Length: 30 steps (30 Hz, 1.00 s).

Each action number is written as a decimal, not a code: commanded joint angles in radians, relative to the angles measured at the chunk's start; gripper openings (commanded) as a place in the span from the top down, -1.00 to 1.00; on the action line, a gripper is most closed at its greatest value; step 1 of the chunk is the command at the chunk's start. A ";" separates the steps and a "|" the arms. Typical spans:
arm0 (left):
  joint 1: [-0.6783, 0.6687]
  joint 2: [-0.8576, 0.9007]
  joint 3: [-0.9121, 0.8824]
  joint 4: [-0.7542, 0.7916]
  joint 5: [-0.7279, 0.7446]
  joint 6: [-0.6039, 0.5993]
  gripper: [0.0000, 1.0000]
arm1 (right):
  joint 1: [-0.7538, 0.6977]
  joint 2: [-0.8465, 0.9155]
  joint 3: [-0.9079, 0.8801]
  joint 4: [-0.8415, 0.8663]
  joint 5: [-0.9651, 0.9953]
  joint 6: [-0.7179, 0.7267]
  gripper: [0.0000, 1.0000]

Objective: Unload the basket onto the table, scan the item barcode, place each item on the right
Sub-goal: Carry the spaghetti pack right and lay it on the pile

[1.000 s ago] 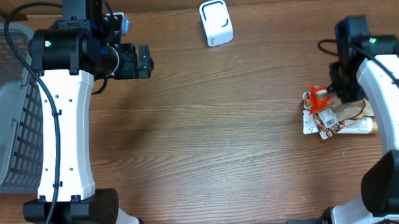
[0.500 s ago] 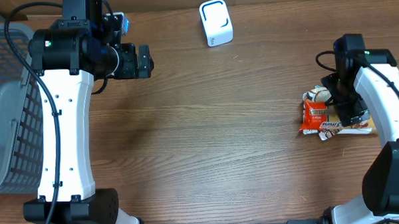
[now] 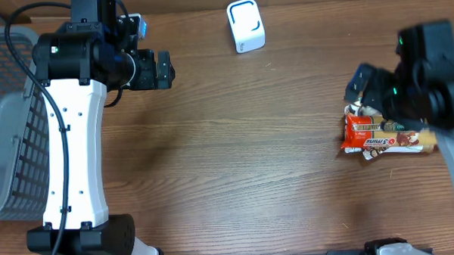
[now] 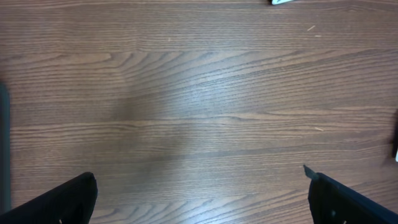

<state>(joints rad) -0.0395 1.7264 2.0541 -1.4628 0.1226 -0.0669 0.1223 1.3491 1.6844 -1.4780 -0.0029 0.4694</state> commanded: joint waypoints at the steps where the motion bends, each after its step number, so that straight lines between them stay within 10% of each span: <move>1: -0.011 0.003 0.003 0.001 0.000 0.023 -0.99 | 0.023 -0.115 0.024 -0.030 -0.034 -0.074 -1.00; 19: -0.011 0.003 0.003 0.001 0.000 0.023 -0.99 | 0.024 -0.216 -0.029 0.058 0.047 -0.132 -1.00; 30: -0.013 0.003 0.003 0.001 0.000 0.023 -0.99 | 0.021 -0.603 -0.678 0.684 0.027 -0.138 -1.00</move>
<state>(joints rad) -0.0395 1.7264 2.0541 -1.4624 0.1230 -0.0669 0.1398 0.8715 1.1561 -0.8799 0.0284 0.3397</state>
